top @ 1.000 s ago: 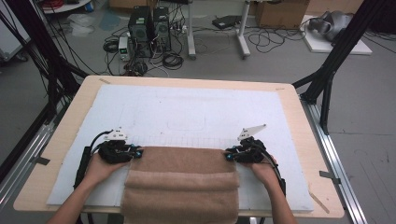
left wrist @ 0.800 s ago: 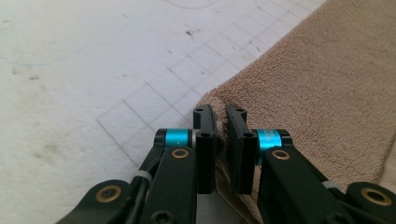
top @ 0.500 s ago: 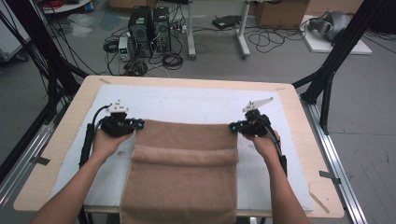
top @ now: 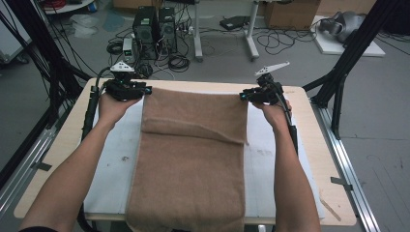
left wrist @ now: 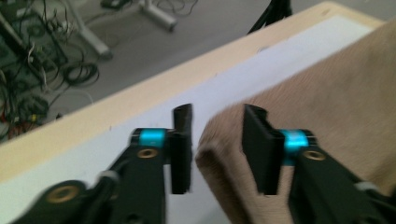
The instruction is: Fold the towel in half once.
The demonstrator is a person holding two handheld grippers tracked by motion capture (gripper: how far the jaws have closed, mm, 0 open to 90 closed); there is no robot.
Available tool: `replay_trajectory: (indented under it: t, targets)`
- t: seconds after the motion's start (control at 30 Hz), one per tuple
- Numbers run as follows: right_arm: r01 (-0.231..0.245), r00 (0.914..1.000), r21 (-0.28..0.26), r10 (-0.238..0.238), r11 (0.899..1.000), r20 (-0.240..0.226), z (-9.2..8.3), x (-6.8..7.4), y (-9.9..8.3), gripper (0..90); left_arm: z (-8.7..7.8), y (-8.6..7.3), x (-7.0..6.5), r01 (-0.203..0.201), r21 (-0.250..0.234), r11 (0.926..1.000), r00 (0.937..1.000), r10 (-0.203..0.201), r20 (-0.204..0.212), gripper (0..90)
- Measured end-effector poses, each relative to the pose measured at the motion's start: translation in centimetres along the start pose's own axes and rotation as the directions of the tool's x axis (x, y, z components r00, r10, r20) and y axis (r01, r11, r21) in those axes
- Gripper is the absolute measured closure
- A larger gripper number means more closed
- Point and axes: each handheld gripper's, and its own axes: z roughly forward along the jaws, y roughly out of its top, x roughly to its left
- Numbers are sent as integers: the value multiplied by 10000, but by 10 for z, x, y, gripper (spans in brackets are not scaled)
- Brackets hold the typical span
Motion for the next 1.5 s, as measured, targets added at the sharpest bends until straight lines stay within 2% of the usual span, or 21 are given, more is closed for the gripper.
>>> replay_trajectory:
  t: [0.1,0.17,0.2,0.37,0.4,0.43,0.53,0.6,0.63,0.73,0.8,0.87,0.93,0.97,1.07,1.13,1.23,1.33,1.43,1.5]
  targets:
    - [269,9995,348,-263,9990,-187,8,8,-12,643,5,-22,-2,184,217,9996,9994,-190,280,564]
    - [150,9991,556,-127,9983,-401,12,12,-21,615,7,-38,-6,102,487,9988,9987,-126,491,561]
    - [257,9987,614,-230,9978,-445,12,15,-27,613,8,-45,-8,104,508,9987,9980,-134,610,558]
    - [174,9974,816,-116,9965,-713,13,26,-53,561,8,-75,-23,-319,904,9954,9946,227,1010,557]
    - [197,9973,693,-147,9974,-719,11,29,-58,561,7,-79,-26,-410,943,9947,9930,301,1146,556]
    - [110,9969,605,-62,9981,-786,10,32,-62,561,7,-81,-29,-579,1179,9913,9912,429,1254,552]
    - [327,9961,628,-274,9975,-844,7,41,-75,554,-1,-89,-39,-970,1025,9900,9863,818,1431,547]
    - [331,9963,644,-278,9974,-812,5,47,-83,553,-4,-95,-42,-969,928,9910,9856,826,1477,544]
    - [352,9957,481,-309,9982,-869,4,49,-87,553,-6,-98,-44,-991,921,9908,9852,848,1487,543]
    - [556,9938,627,-492,9965,-1001,3,59,-97,539,-12,-107,-48,-1022,897,9907,9842,876,1537,537]
    - [596,9920,488,-538,9970,-1140,2,63,-103,539,-14,-114,-52,-1067,832,9908,9859,945,1381,510]
    - [564,9913,429,-509,9975,-1213,3,66,-110,543,-14,-119,-55,-1177,1120,9867,9851,1018,1385,476]
    - [519,9910,511,-451,9973,-1263,6,69,-117,561,-15,-125,-58,-1155,1046,9878,9846,1000,1435,479]
    - [545,9905,589,-465,9968,-1294,8,70,-121,570,-15,-128,-58,-1116,1096,9877,9834,940,1550,487]
    - [747,9878,726,-639,9946,-1422,15,75,-126,599,-12,-133,-59,-1279,1606,9787,9798,996,1733,552]
    - [852,9868,894,-717,9923,-1452,18,77,-126,617,-10,-133,-61,-1404,1673,9759,9762,1083,1879,613]
    - [945,9849,1068,-773,9898,-1550,24,78,-128,648,-4,-136,-63,-1638,2052,9649,9744,1258,1866,654]
    - [1142,9830,1510,-898,9819,-1599,33,81,-131,657,-1,-137,-62,-1590,1986,9671,9739,1206,1924,662]
    - [1175,9829,1443,-944,9825,-1580,34,81,-131,694,0,-138,-61,-1553,1959,9682,9739,1169,1944,677]
    - [1043,9841,1437,-813,9841,-1578,34,80,-131,740,0,-137,-60,-1510,1976,9686,9755,1137,1882,710]
